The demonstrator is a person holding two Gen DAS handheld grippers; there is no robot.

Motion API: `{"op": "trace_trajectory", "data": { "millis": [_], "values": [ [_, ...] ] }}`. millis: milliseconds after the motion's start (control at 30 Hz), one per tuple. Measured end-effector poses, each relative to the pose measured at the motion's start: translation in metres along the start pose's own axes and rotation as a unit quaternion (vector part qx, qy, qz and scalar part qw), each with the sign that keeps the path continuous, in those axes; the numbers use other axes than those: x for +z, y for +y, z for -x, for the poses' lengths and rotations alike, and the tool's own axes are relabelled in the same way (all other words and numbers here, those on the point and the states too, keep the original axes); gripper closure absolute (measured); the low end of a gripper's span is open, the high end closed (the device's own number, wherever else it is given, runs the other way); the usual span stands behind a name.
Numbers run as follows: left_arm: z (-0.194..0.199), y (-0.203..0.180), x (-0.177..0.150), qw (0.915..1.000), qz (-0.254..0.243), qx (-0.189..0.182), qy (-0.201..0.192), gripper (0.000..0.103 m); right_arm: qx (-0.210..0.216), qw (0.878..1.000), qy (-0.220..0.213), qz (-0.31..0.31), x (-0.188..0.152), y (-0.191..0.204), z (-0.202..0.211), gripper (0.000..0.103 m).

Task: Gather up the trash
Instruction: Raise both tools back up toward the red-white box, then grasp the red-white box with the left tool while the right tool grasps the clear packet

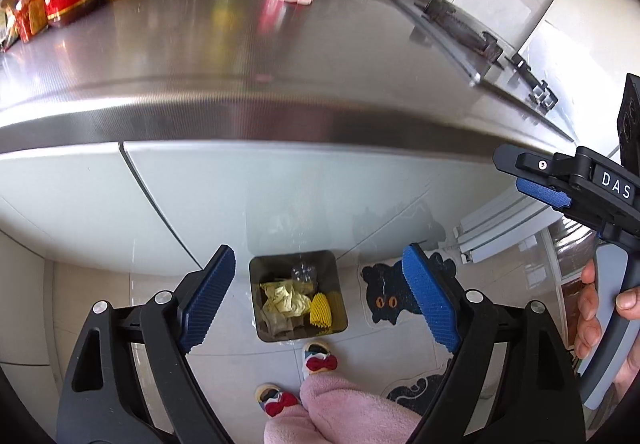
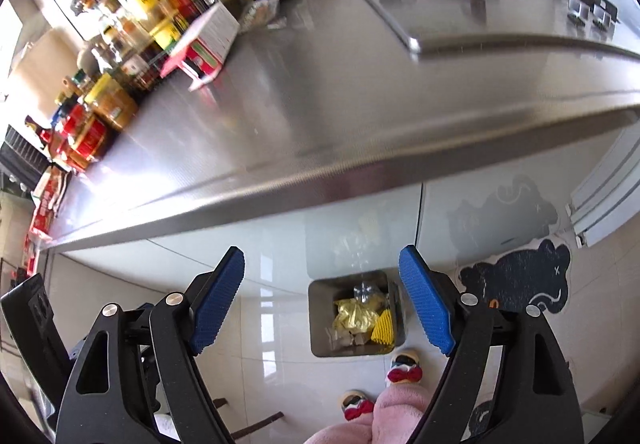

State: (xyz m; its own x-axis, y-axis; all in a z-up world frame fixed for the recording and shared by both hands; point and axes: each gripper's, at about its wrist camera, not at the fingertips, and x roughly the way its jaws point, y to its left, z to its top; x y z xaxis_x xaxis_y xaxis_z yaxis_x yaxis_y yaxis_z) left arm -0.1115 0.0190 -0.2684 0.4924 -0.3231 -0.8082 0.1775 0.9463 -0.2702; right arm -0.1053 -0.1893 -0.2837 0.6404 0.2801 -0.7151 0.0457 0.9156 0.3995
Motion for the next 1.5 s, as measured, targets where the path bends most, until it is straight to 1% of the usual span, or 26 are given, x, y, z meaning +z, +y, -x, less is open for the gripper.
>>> {"op": "trace_trajectory", "data": {
  "millis": [133, 267, 533, 733, 900, 1000, 1167, 1400, 1467, 1500],
  "values": [
    [0.025, -0.005, 0.03, 0.9991, -0.002, -0.005, -0.042, 0.018, 0.005, 0.999, -0.03, 0.011, 0.034, 0.007, 0.015, 0.022],
    [0.04, -0.006, 0.067, 0.9971, -0.001, 0.0, -0.076, 0.017, 0.01, 0.999, -0.045, 0.02, 0.069, 0.014, 0.014, 0.022],
    [0.029, -0.001, 0.146, 0.9929, 0.004, 0.02, -0.117, 0.016, 0.028, 0.998, -0.04, 0.035, 0.149, 0.027, -0.021, 0.022],
    [0.0, 0.002, 0.199, 0.9922, 0.001, 0.029, -0.121, 0.015, 0.037, 0.998, -0.025, 0.034, 0.201, 0.031, -0.06, 0.022],
    [-0.025, 0.007, 0.232, 0.9926, 0.0, 0.034, -0.117, 0.015, 0.045, 0.998, -0.008, 0.037, 0.228, 0.037, -0.097, 0.022],
    [-0.043, 0.01, 0.247, 0.994, 0.002, 0.037, -0.103, 0.015, 0.049, 0.998, 0.002, 0.036, 0.241, 0.041, -0.119, 0.025],
    [-0.073, 0.013, 0.266, 0.9956, -0.001, 0.044, -0.083, 0.015, 0.055, 0.998, 0.013, 0.019, 0.259, 0.043, -0.151, 0.031],
    [-0.097, 0.018, 0.282, 0.9965, 0.003, 0.045, -0.071, 0.015, 0.06, 0.998, 0.025, 0.007, 0.279, 0.048, -0.184, 0.032],
    [-0.102, 0.018, 0.283, 0.9967, 0.002, 0.045, -0.067, 0.015, 0.065, 0.997, 0.032, 0.0, 0.283, 0.047, -0.192, 0.037],
    [-0.104, 0.018, 0.283, 0.997, 0.002, 0.043, -0.065, 0.016, 0.067, 0.997, 0.038, -0.002, 0.283, 0.047, -0.196, 0.043]
  ]
}}
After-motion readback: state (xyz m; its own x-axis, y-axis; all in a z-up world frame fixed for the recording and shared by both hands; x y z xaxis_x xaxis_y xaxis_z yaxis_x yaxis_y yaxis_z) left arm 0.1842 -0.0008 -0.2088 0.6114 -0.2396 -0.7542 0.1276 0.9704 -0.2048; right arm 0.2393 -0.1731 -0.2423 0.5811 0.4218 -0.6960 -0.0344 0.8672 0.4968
